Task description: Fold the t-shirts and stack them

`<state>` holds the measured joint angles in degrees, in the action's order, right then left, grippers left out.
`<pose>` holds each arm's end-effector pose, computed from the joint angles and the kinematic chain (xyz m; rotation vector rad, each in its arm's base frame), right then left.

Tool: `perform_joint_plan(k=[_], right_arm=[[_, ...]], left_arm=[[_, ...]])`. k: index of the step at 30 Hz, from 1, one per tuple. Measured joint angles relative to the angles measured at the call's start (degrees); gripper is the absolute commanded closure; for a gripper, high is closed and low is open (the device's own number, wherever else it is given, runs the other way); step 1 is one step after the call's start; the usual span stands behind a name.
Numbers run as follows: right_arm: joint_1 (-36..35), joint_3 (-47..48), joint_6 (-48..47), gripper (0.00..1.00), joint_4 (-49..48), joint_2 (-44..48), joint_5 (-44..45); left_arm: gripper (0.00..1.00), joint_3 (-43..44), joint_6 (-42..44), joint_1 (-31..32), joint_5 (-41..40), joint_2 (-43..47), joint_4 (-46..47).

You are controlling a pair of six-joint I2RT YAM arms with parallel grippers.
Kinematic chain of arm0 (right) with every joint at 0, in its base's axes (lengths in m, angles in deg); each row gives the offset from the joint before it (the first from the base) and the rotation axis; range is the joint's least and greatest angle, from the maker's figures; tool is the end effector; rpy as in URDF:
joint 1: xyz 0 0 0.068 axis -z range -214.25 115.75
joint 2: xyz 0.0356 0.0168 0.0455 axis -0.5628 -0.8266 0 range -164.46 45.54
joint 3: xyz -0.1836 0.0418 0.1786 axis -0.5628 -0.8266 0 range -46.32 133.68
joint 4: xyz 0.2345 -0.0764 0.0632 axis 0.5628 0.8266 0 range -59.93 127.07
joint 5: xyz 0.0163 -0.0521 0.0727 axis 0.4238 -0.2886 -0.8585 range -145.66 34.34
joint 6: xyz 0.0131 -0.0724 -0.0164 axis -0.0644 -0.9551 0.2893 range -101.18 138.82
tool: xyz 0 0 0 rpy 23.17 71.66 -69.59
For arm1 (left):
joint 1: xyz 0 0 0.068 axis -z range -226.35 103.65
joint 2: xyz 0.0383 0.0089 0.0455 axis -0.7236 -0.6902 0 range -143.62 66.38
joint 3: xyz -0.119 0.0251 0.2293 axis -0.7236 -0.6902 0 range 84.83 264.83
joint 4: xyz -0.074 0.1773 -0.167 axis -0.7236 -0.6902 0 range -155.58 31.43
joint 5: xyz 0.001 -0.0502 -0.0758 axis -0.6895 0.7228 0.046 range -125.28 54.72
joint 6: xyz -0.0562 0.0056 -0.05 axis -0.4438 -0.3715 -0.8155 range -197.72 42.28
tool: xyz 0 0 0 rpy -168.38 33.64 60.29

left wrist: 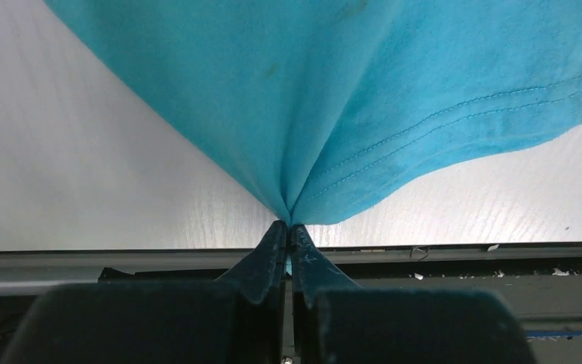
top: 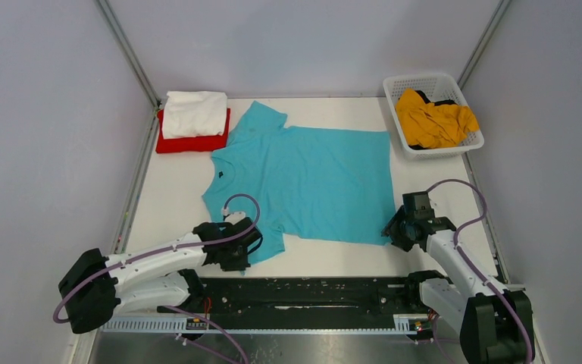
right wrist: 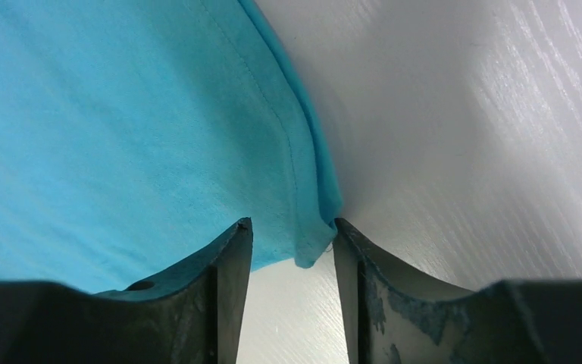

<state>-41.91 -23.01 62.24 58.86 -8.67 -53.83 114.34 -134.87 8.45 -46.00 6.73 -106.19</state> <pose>0.1764 0.0218 0.1271 0.8207 2.5071 0.2700 0.1007 -0.1224 0.1286 -0.0875 2.8647 -0.1044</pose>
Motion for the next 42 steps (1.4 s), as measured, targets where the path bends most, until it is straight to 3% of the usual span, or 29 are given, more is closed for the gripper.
perform_joint_plan(k=[8, 27, 35, 42], right_arm=[[0.02, -1.51, -0.11, 0.99, 1.22, 2.32, 0.59], [0.00, -1.95, 3.65, 1.00, 18.95, 15.89, 2.27], [0.00, -1.36, 1.86, 1.00, 17.94, 14.12, 0.15], [0.00, 2.89, -0.37, 1.00, 15.91, 13.42, -1.60]], left_arm=[[1.00, -0.07, -1.55, 0.00, 0.11, 2.27, -2.97], [1.00, -5.68, -14.73, 5.73, 9.49, 21.24, -10.75], [1.00, -4.37, -9.79, 5.75, 11.87, 13.57, -1.97], [1.00, 4.94, -2.01, 2.34, 12.33, 7.32, 5.29]])
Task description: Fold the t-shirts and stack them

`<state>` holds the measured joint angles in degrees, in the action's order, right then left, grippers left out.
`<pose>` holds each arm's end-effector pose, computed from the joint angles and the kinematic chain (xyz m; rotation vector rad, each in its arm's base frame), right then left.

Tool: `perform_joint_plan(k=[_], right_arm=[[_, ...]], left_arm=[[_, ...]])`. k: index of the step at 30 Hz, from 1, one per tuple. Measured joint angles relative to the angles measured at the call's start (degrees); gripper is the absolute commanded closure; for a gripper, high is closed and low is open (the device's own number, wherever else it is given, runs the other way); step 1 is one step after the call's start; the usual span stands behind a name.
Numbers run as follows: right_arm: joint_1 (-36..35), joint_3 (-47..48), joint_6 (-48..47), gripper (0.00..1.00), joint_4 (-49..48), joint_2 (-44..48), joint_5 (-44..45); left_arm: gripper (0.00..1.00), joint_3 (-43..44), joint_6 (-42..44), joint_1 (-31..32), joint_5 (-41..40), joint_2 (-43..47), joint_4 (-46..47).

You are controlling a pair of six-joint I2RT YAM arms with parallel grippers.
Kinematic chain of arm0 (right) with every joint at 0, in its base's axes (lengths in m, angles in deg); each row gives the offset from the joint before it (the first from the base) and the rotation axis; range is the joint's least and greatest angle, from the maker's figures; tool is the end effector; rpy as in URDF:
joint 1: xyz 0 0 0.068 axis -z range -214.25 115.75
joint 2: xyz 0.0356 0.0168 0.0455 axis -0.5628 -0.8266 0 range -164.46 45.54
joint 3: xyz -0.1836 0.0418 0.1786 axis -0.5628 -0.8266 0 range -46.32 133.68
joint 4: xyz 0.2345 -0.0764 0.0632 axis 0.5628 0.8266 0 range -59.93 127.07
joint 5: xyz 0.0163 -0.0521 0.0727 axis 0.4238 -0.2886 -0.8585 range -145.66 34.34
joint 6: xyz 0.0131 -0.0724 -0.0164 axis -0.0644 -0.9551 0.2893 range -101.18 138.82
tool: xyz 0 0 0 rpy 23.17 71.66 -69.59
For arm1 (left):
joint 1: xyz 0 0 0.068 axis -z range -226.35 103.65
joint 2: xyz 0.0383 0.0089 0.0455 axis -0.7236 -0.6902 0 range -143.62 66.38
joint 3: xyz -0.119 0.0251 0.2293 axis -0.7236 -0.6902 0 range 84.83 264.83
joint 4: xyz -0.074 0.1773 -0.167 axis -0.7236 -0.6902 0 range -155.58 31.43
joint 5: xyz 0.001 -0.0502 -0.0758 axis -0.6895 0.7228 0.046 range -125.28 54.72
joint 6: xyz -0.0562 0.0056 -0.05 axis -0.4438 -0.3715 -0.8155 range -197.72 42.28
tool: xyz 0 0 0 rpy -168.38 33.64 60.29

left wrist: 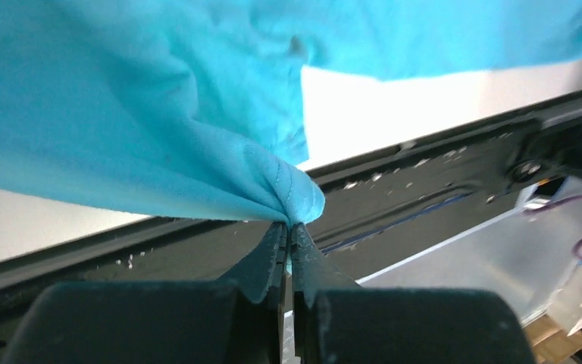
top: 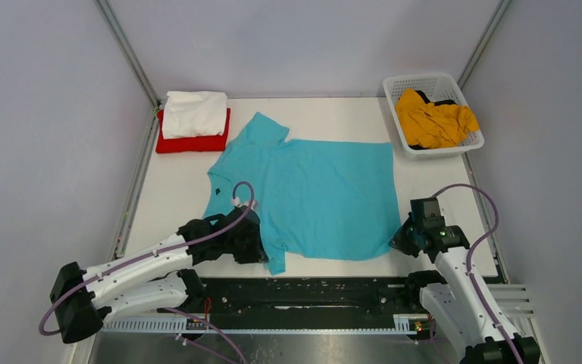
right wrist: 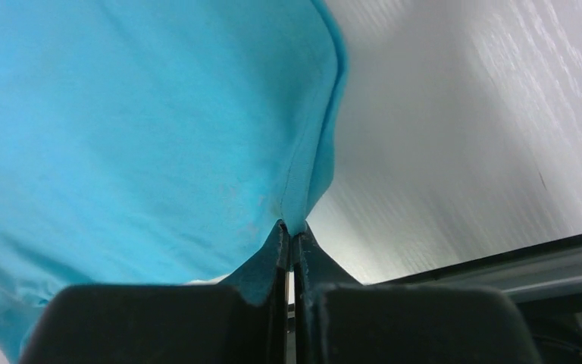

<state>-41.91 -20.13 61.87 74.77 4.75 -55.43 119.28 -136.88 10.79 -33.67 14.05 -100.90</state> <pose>0.1445 0.0193 0.1568 0.8035 2.5139 0.3054 0.0961 -0.1522 0.1763 -0.0391 2.8167 -0.6576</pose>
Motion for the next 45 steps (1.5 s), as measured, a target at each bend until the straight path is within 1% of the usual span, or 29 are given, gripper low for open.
perform_joint_plan(k=[3, 4, 5, 9, 13, 16, 21, 27, 33, 38, 39, 40, 41, 42, 43, 44, 45], right_arm=[[0.00, 1.70, -0.39, 1.00, -1.07, -1.51, -0.66], [0.00, 3.72, -0.76, 1.00, -2.43, -3.61, -0.98], [0.00, 3.80, -0.79, 1.00, -2.54, -3.76, -0.98], [0.00, 7.10, -1.42, 1.00, -3.52, -7.41, -0.26], [0.02, 10.88, -2.47, 1.00, -4.33, -10.67, 1.51], [0.24, 13.09, -3.23, 1.00, -4.79, -12.83, 2.99], [1.03, 15.45, -4.28, 1.00, -5.27, -15.96, 4.50], [1.90, 18.53, -5.33, 1.00, -6.75, -20.02, 5.09], [2.19, 20.15, -5.90, 1.00, -9.35, -24.00, 4.83], [2.60, 21.44, -5.95, 0.96, -10.84, -26.77, 4.90], [2.71, 21.73, -5.95, 0.95, -11.37, -27.45, 4.90], [2.82, 21.92, -5.95, 0.94, -11.78, -28.06, 4.92], [2.97, 22.34, -5.95, 0.92, -12.28, -29.07, 4.96], [3.08, 22.69, -5.92, 0.86, -12.66, -29.97, 4.96], [3.26, 23.30, -5.92, 0.83, -12.94, -31.32, 4.98], [3.39, 23.91, -5.81, 0.76, -13.20, -32.63, 5.05], [3.58, 24.72, -5.77, 0.59, -13.53, -34.29, 5.16]], left_arm=[[1.00, 2.58, 3.30, -5.18, 0.15, 0.00, 1.22], [1.00, 4.63, 6.12, -10.78, -0.48, 0.11, 1.90], [1.00, 4.63, 6.12, -10.78, -0.48, 0.11, 1.90], [1.00, 8.59, 10.82, -20.28, -0.96, -0.07, 1.55], [1.00, 14.34, 14.53, -26.27, -2.38, -2.21, 1.75], [1.00, 16.94, 17.18, -29.09, -3.39, -4.35, 2.21], [1.00, 18.58, 20.98, -33.09, -3.85, -7.93, 2.40], [1.00, 19.98, 26.05, -35.30, -3.34, -12.15, 6.25], [1.00, 25.77, 31.61, -36.92, -3.17, -20.22, 8.87], [0.99, 28.68, 34.42, -39.50, -3.48, -26.93, 9.86], [0.97, 29.24, 34.88, -40.22, -3.48, -28.61, 9.94], [0.93, 29.77, 35.17, -40.70, -3.48, -29.88, 9.97], [0.83, 30.80, 35.47, -41.31, -3.48, -31.85, 9.90], [0.70, 32.00, 35.74, -41.75, -3.48, -33.79, 9.92], [0.65, 33.00, 36.24, -42.07, -3.45, -35.52, 10.27], [0.62, 34.23, 36.59, -42.45, -3.34, -37.35, 10.32], [0.52, 35.89, 36.68, -42.88, -3.23, -39.50, 10.25]])
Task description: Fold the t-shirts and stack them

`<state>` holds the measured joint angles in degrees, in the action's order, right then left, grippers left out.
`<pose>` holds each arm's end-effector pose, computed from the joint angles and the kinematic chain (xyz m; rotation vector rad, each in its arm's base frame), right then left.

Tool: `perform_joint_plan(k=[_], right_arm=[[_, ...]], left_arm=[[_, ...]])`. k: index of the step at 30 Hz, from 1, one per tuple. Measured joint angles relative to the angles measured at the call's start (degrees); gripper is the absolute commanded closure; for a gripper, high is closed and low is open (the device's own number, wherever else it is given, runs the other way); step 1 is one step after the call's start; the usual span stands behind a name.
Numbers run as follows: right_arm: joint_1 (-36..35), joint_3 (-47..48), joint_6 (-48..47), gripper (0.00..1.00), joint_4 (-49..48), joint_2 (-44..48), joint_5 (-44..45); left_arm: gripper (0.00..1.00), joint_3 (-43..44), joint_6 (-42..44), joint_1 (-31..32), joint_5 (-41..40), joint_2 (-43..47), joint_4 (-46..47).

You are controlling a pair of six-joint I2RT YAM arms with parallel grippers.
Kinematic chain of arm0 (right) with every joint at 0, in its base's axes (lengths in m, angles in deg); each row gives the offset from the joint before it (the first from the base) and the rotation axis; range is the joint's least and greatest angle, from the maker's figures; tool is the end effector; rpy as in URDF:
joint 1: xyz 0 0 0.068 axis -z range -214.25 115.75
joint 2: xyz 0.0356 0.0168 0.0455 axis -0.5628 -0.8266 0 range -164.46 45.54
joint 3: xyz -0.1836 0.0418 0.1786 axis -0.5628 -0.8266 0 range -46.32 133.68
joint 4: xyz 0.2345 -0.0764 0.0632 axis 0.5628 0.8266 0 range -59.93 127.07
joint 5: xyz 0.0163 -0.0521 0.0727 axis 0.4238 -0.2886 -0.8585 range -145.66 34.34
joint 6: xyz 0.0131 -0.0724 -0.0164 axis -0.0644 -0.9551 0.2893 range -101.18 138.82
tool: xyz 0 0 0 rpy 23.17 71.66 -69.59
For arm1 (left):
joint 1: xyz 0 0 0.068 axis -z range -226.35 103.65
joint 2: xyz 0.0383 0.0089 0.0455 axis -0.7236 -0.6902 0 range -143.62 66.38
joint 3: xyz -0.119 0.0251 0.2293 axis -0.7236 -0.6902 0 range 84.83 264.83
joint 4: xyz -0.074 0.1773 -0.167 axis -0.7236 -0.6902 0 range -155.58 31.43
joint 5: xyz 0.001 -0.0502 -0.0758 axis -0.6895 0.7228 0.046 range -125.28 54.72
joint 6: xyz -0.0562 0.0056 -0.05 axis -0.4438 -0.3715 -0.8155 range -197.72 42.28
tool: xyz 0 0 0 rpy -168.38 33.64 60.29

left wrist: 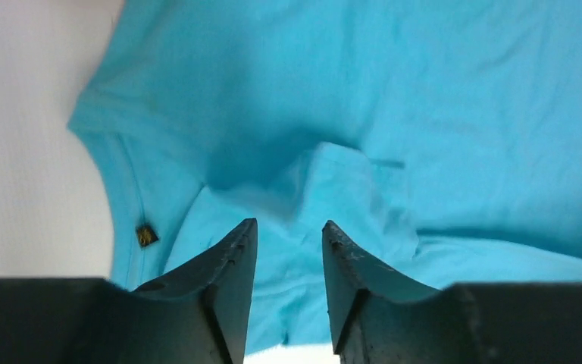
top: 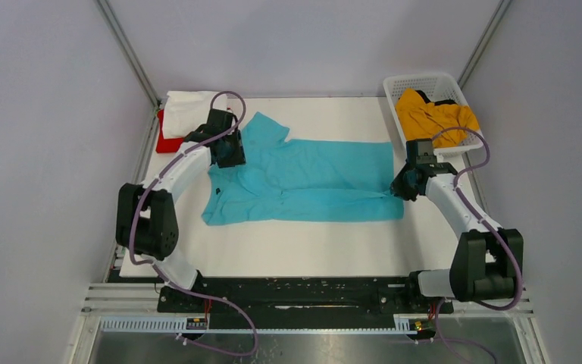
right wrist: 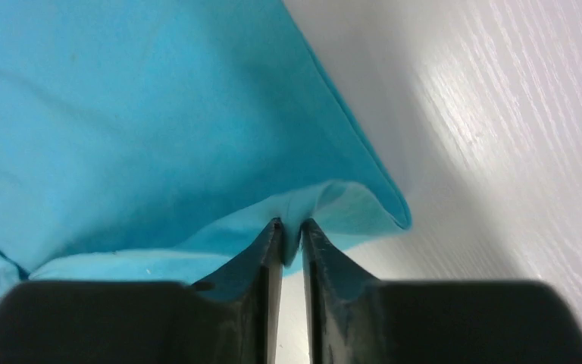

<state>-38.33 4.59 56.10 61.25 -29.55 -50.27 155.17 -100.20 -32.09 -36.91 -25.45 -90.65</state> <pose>0.2747 0.0137 0.1997 0.7610 2.4224 0.1677 0.3423 -0.0852 0.2216 -0.1923 2.5126 -0.2275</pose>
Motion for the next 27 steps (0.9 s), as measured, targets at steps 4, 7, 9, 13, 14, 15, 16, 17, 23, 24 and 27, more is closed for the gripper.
perform_joint_plan(k=[4, 7, 9, 13, 14, 15, 16, 17, 23, 24, 27], right_arm=[[1.07, 3.89, 0.35, 0.03, -0.63, -6.03, 1.20], [1.60, 6.75, 0.22, 0.01, -0.26, -8.31, 2.23], [1.75, 7.32, 0.02, 0.01, -0.39, -8.13, 2.47], [1.62, 4.26, 0.07, 0.01, -2.29, -5.01, -0.20], [1.33, 2.60, 0.11, 0.01, -3.30, -3.82, -1.42], [0.70, 0.33, 0.09, 0.01, -4.59, -2.51, -2.60], [-0.22, -1.05, 0.13, 0.00, -5.20, -1.88, -3.56], [-1.88, -2.47, 0.11, 0.01, -5.97, -1.62, -4.42], [-9.94, -3.96, 0.13, 0.01, -12.24, -8.22, -10.60], [-10.10, -4.02, 0.17, 0.01, -12.63, -8.90, -10.88], [-10.08, -5.95, 0.55, 0.00, -14.82, -10.73, -11.17]], left_arm=[[0.01, 7.98, 0.09, -1.31, 0.44, -8.61, -1.07], [0.01, 11.61, -1.09, -2.29, 1.05, -11.61, -2.10], [0.01, 11.26, -1.90, -2.69, 1.90, -10.84, -2.36], [0.01, 2.19, -5.01, -2.73, 5.29, -2.97, 0.90], [0.01, -1.44, -6.14, -2.56, 6.64, -0.02, 1.77], [0.01, -4.96, -7.23, -2.34, 8.04, 2.64, 2.67], [0.01, -7.82, -8.33, -2.08, 9.35, 4.61, 3.48], [0.01, -10.84, -9.68, -1.70, 10.82, 6.25, 4.87], [0.01, -18.38, -13.97, -0.26, 14.80, 3.34, 10.67], [0.01, -19.15, -14.29, -0.26, 14.95, 2.40, 11.37], [0.01, -21.29, -15.65, -0.33, 15.50, 1.16, 13.27]])
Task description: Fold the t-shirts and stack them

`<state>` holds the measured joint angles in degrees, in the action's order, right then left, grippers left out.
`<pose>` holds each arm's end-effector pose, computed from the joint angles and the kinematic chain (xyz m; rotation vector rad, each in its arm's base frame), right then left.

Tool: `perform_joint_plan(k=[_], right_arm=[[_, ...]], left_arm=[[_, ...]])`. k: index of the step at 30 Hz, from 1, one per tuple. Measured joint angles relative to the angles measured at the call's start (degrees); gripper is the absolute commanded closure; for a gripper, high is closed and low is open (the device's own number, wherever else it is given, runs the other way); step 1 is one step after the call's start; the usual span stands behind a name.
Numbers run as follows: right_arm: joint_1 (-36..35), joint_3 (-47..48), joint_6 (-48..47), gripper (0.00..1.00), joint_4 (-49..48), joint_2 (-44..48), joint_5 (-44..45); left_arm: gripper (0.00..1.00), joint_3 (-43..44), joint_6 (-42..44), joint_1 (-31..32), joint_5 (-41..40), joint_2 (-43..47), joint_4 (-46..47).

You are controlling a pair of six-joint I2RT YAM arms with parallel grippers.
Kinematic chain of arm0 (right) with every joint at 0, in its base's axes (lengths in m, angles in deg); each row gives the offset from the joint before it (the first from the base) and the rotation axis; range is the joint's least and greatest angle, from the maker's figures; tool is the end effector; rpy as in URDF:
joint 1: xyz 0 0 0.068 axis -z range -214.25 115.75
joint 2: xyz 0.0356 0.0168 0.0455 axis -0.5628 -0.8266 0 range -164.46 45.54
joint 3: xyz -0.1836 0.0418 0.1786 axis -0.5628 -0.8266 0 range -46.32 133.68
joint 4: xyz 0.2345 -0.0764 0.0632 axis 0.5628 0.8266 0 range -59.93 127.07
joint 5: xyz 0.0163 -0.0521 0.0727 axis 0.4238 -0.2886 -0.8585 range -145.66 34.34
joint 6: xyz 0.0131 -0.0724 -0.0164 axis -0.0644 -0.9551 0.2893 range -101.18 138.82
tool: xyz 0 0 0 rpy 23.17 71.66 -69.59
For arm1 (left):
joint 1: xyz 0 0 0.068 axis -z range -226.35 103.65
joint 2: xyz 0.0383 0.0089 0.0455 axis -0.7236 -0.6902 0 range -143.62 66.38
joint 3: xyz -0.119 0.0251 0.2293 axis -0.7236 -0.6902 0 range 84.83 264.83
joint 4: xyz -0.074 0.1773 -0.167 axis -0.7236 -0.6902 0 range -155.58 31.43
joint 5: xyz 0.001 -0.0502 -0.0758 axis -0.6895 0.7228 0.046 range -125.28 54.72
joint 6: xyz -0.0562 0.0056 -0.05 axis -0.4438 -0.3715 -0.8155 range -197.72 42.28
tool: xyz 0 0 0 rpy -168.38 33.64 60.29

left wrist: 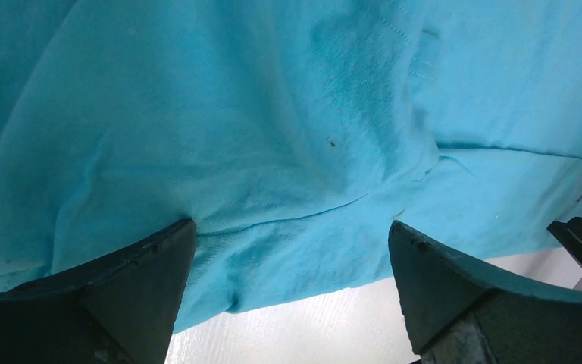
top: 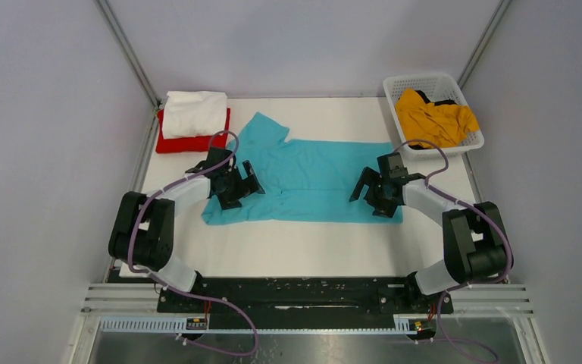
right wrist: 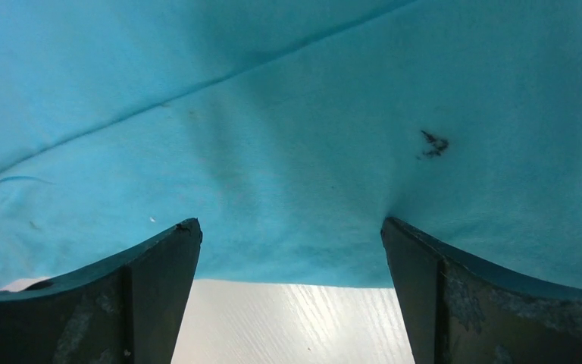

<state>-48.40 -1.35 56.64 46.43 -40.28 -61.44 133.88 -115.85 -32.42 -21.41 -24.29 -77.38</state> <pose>0.2845 0.0784 0.1376 0.5017 2.5850 0.4588 0.2946 -0.0889 0.1327 -0.4843 2.6753 -0.6119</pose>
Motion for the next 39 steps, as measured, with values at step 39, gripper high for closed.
perform_joint_plan(k=[39], right_arm=[[0.00, -20.13, 3.96, 0.00, 19.19, 33.40, -1.42]], left_arm=[[0.01, -26.69, -15.93, 6.73, -7.08, 43.39, -17.38]])
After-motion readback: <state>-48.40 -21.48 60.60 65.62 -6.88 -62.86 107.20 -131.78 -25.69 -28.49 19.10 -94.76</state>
